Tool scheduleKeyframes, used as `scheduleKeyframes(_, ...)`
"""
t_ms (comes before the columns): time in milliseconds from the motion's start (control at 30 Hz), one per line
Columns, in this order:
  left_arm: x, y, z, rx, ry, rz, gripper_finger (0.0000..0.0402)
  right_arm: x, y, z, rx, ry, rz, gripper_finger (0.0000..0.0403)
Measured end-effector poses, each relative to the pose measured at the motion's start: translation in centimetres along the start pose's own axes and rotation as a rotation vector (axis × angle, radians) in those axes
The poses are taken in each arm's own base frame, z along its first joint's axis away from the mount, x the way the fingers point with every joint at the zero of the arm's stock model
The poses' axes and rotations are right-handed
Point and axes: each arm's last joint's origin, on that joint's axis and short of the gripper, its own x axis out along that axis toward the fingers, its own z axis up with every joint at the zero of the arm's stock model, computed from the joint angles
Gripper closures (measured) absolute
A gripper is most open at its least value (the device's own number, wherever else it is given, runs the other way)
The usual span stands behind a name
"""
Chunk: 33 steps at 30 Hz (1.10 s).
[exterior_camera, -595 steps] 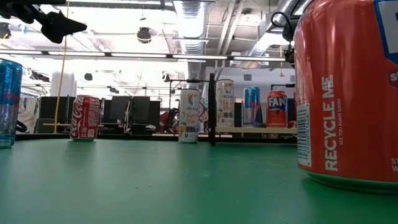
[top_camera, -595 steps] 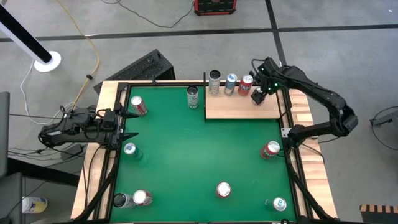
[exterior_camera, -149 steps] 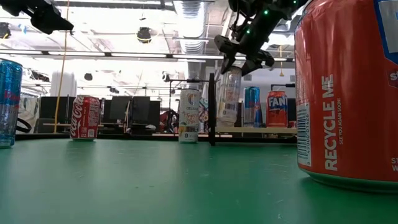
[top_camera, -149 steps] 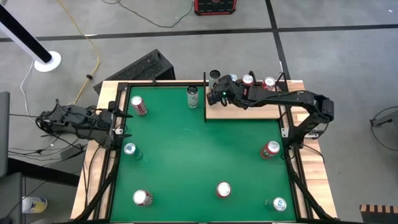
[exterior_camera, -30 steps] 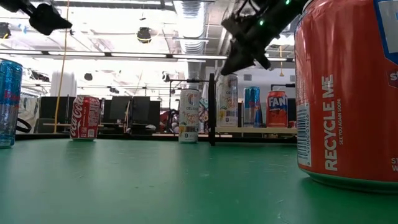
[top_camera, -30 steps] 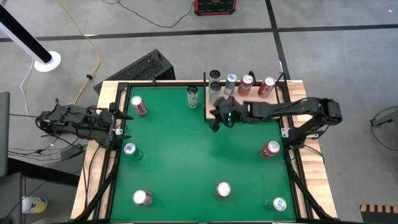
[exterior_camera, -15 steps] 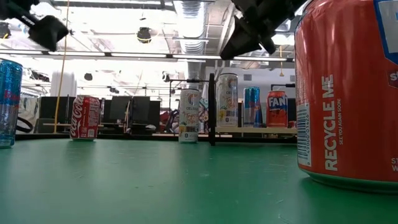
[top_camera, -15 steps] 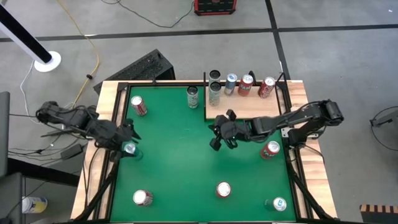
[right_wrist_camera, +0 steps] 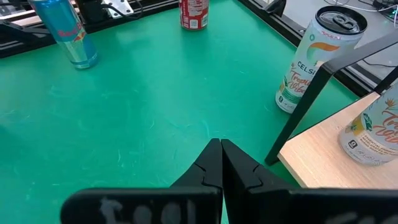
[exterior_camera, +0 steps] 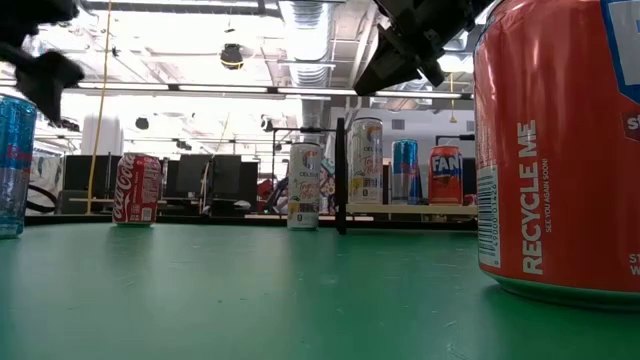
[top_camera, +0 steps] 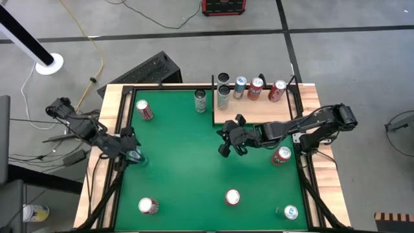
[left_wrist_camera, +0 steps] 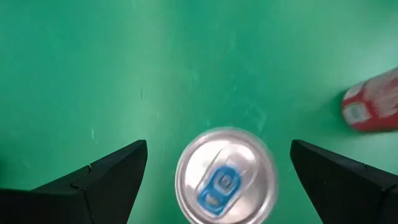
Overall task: Sort soda cans
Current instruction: Put the top blue soda can on the shelf align with the other blue soda can
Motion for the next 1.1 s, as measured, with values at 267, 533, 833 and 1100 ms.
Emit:
scheduleKeyframes(267, 1.7, -0.4, -0.5, -0.03, 0.064, 0.032, 0.002, 0.2, -0.4, 0.1, 0.005, 0.001, -0.012, 0.0382)
scheduleKeyframes(533, 2.3, -0.8, -0.3, 0.006, 0.112, 0.032, 0.0105, 0.4, -0.7, 0.3, -0.007, 0.001, -0.023, 0.0382)
scheduleKeyframes(833, 1.7, -1.5, 1.5, 0.056, 0.019, 0.018, 0.0187, 0.0, -0.9, 0.3, -0.022, 0.011, -0.02, 0.0382)
scheduleKeyframes(1100, 0.6, -2.8, 9.4, 0.224, -0.228, 0.05, 0.0187, -4.2, -2.8, 1.4, -0.019, 0.017, 0.002, 0.0382)
